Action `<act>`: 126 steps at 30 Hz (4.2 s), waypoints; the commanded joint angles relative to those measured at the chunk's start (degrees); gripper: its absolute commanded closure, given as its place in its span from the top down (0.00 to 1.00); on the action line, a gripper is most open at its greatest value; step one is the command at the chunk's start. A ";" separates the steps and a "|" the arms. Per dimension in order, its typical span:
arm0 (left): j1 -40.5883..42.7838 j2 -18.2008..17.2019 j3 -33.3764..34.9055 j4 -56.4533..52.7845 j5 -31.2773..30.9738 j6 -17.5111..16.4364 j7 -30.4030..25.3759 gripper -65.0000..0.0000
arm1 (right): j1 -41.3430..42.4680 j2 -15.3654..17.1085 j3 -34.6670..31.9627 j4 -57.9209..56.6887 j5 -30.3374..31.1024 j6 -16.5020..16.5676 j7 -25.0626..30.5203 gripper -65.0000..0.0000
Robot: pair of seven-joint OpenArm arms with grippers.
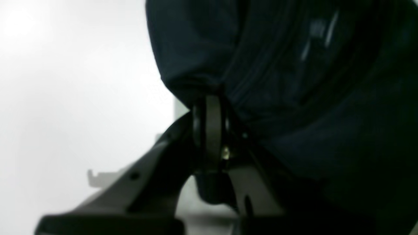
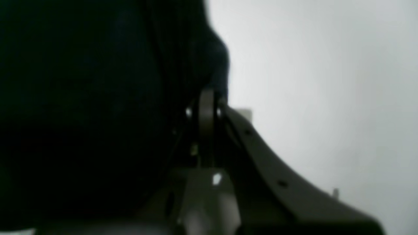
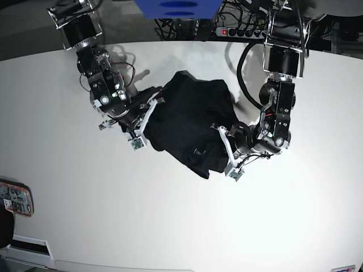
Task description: Fold the T-shirt properly
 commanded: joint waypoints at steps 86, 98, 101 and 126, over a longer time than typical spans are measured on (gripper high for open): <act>42.46 1.13 -14.95 37.62 10.90 -0.18 -17.45 0.00 | -31.61 4.02 23.15 17.33 -0.01 -0.22 24.45 0.00; 50.81 -0.28 -21.63 37.71 7.30 -0.26 -17.80 0.00 | -47.61 4.29 33.97 18.03 -0.01 -0.22 30.52 0.00; 53.98 -0.28 -21.72 37.71 7.30 -0.18 -23.51 0.00 | -52.27 4.29 34.41 18.03 -0.01 -0.22 33.60 0.00; 69.10 -9.77 0.26 21.09 9.67 -0.09 -33.27 0.00 | -62.38 7.45 14.98 7.04 -12.67 -0.31 40.63 0.00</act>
